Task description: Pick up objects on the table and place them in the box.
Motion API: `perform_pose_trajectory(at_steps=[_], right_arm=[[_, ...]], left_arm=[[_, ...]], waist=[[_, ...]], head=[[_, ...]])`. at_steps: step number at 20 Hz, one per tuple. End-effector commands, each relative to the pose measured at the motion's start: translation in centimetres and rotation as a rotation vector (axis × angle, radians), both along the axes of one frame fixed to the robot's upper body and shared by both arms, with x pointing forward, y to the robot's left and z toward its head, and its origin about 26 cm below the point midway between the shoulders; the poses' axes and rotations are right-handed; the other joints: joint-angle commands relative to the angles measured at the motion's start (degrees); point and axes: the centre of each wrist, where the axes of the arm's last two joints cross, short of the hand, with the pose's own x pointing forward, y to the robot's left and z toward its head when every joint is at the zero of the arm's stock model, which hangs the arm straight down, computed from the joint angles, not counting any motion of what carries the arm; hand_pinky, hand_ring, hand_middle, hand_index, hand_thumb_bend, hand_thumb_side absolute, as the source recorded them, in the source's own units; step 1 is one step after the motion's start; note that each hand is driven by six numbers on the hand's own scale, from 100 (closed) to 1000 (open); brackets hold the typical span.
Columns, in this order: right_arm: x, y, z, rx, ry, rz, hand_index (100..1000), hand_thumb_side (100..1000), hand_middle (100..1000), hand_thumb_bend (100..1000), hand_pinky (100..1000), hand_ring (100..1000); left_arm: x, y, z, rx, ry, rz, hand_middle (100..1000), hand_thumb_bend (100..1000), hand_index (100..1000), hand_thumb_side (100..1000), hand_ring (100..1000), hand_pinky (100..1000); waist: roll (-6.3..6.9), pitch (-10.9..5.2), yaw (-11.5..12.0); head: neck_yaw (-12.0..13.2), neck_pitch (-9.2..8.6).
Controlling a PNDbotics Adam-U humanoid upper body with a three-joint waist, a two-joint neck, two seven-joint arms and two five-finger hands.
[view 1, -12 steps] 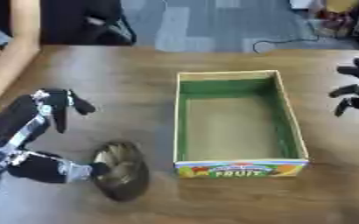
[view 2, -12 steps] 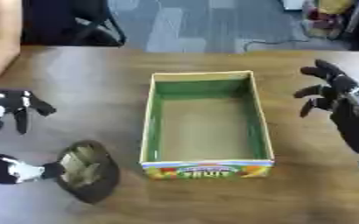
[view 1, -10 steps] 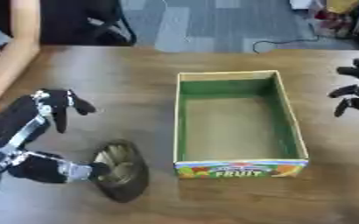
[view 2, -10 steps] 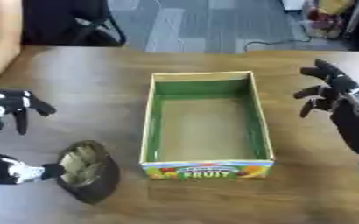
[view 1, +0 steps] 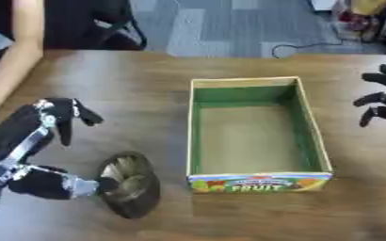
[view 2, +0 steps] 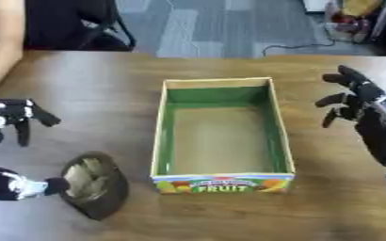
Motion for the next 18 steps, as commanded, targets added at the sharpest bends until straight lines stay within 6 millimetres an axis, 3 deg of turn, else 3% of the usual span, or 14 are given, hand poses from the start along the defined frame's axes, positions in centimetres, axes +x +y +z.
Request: perform_pose_trajectory(at_steps=[1,2,5,8,18], right_arm=[[0.0,-0.4,0.8,-0.013,-0.022,-0.009,1000,1000,880,100,459,684],[0.0,-0.4,0.8,-0.015,-0.021,-0.011,1000,1000,880,100,459,684],[-0.1,-0.6,0.7,-0.017,-0.017,-0.019,1000,1000,880,100,459,684],[-0.1,-0.8,0.5,-0.017,-0.012,-0.024,1000,1000,880,100,459,684],[-0.1,-0.9,0.4,-0.017,-0.008,-0.027,1000,1000,880,100,459,684]], left_arm=[[-0.2,0.4,1.2,0.029,-0.033,-0.010,541,708,707,622,319,385],[-0.2,0.4,1.4,0.042,-0.035,-0.022,542,710,707,624,323,390],[-0.1,0.6,2.2,0.104,-0.020,-0.059,489,685,700,590,224,269],[-0.1,0.7,2.6,0.143,0.009,-0.089,468,681,690,572,170,203],[0.0,0.8,3.2,0.175,0.039,-0.138,471,674,683,564,122,157]], waist=[[0.03,-0.66,0.16],[0.05,-0.72,0.21],[0.26,-0.98,0.52],[0.49,-1.14,0.81],[0.67,-1.20,0.82]], head=[[0.58,-0.68],[0.54,-0.64],[0.47,-0.38],[0.32,-0.20],[0.23,-0.13]])
